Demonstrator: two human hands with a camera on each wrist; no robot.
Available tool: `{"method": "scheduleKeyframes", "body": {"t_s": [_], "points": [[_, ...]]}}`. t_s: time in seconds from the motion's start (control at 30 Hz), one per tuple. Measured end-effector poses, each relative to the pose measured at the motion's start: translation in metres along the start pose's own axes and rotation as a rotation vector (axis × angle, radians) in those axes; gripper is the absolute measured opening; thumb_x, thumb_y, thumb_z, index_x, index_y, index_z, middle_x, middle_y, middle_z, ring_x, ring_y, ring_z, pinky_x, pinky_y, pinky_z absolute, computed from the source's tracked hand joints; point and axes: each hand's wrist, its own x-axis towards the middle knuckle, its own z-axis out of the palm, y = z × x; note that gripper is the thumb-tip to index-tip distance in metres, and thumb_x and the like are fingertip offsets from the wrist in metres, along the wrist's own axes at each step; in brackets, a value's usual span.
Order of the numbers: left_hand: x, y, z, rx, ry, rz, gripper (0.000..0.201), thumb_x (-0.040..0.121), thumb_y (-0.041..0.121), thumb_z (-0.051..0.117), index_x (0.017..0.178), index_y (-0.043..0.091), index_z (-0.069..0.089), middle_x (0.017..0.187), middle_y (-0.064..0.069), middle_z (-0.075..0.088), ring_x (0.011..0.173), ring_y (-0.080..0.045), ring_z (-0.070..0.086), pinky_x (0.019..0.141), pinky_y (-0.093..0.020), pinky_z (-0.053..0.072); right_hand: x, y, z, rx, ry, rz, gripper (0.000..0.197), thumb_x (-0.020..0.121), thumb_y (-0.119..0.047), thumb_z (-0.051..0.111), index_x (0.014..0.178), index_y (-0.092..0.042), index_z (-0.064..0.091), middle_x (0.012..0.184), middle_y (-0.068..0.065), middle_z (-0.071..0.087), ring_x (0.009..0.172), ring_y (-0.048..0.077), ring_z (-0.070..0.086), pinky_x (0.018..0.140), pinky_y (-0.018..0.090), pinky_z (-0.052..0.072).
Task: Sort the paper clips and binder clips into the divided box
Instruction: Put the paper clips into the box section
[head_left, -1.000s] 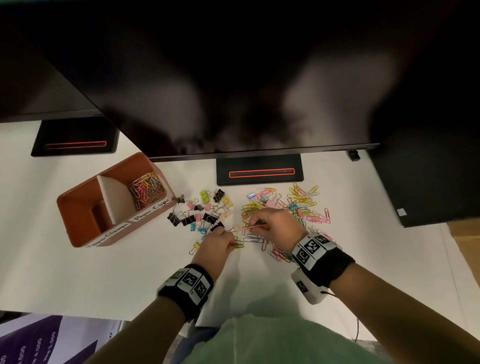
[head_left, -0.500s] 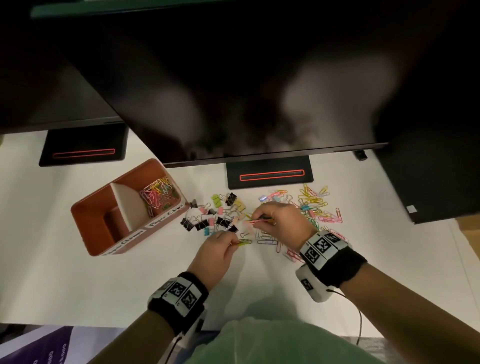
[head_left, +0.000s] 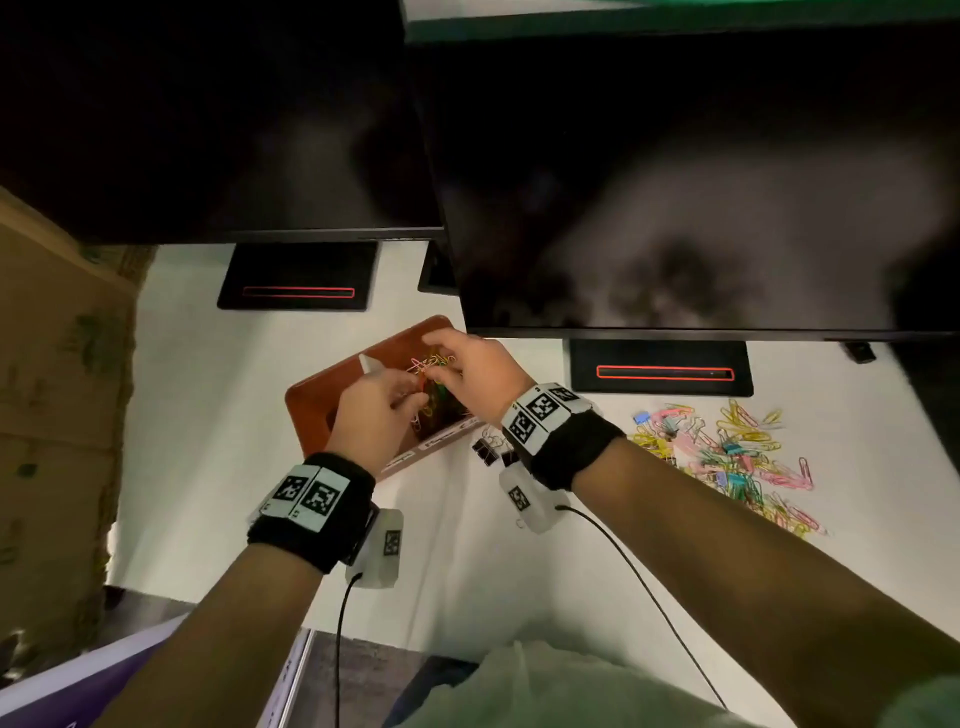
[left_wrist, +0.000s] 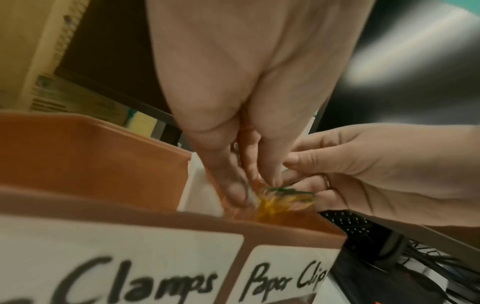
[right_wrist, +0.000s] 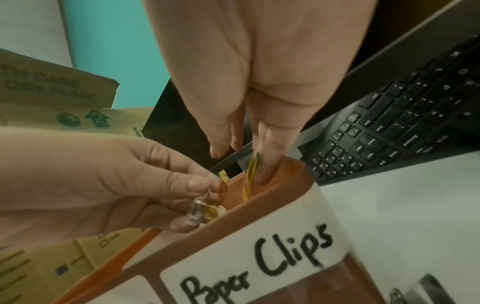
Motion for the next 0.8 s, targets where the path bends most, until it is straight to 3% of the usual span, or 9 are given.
{"method": "scheduleKeyframes", "body": {"t_s": [0.07,0.17,0.23,0.37,0.4,0.5,0.6,0.8], "points": [[-0.001,0.003,0.000,0.045,0.000,0.046,0.035,0.085,0.019,0.065,0.119,0.012,0.059,0.116,-0.005,0.060,0.105,-0.019,0.058,0.097,-0.033,0.045,-0.003,0.001,0.001,0.041,0.005,0.016,0.038,0.093,-0.021,0.052,0.130,-0.021,0.048,0.127,0.008,0.056,0.111,0.020,0.059,0.098,0.034,0.048],[-0.013,0.013,0.000,0.088,0.023,0.200,0.039,0.087,0.020,0.061,0.125,0.013,0.056,0.125,-0.002,0.055,0.114,-0.013,0.050,0.099,-0.022,0.036,-0.024,0.014,-0.013,0.082,0.093,-0.031,0.029,0.095,-0.021,0.048,0.123,-0.021,0.053,0.126,0.002,0.056,0.105,0.012,0.059,0.091,0.026,0.050],[-0.024,0.020,0.006,0.011,-0.008,0.256,0.035,0.087,0.022,0.061,0.121,0.017,0.059,0.119,0.003,0.055,0.108,-0.007,0.052,0.097,-0.021,0.040,-0.045,0.035,-0.027,0.054,0.128,-0.014,0.024,0.095,-0.020,0.048,0.117,-0.021,0.058,0.120,-0.001,0.059,0.098,0.009,0.061,0.085,0.019,0.048],[-0.043,0.035,0.037,-0.072,-0.187,0.344,0.022,0.087,0.026,0.060,0.109,0.022,0.063,0.103,0.009,0.057,0.089,0.000,0.057,0.080,-0.016,0.047,-0.093,0.090,-0.052,-0.078,0.180,0.106,0.021,0.093,-0.016,0.052,0.110,-0.021,0.062,0.111,-0.002,0.062,0.083,0.007,0.060,0.069,0.005,0.042],[-0.046,0.039,0.048,-0.069,-0.226,0.370,0.020,0.087,0.026,0.060,0.107,0.023,0.064,0.102,0.009,0.058,0.086,0.001,0.057,0.077,-0.016,0.047,-0.105,0.104,-0.058,-0.117,0.191,0.151,0.021,0.092,-0.015,0.053,0.110,-0.020,0.062,0.110,-0.002,0.061,0.083,0.008,0.059,0.069,0.009,0.045],[-0.051,0.051,0.084,-0.058,-0.340,0.397,0.023,0.087,0.025,0.060,0.109,0.024,0.062,0.104,0.008,0.056,0.085,0.000,0.057,0.076,-0.018,0.047,-0.137,0.139,-0.076,-0.237,0.232,0.241,0.023,0.089,-0.014,0.056,0.110,-0.019,0.063,0.110,0.001,0.063,0.096,0.017,0.059,0.086,0.029,0.049],[-0.053,0.065,0.118,-0.009,-0.403,0.420,0.030,0.086,0.025,0.061,0.116,0.022,0.058,0.113,0.004,0.053,0.096,-0.007,0.056,0.086,-0.023,0.047,-0.155,0.161,-0.094,-0.282,0.241,0.312,0.024,0.090,-0.014,0.054,0.113,-0.018,0.063,0.117,0.002,0.062,0.109,0.020,0.055,0.092,0.025,0.038],[-0.044,0.096,0.170,0.058,-0.390,0.413,0.037,0.086,0.020,0.060,0.122,0.017,0.052,0.120,-0.001,0.047,0.103,-0.014,0.053,0.092,-0.023,0.042,-0.146,0.192,-0.113,-0.298,0.147,0.358,0.029,0.089,-0.014,0.053,0.117,-0.020,0.060,0.122,0.003,0.060,0.112,0.022,0.055,0.098,0.035,0.044]]}}
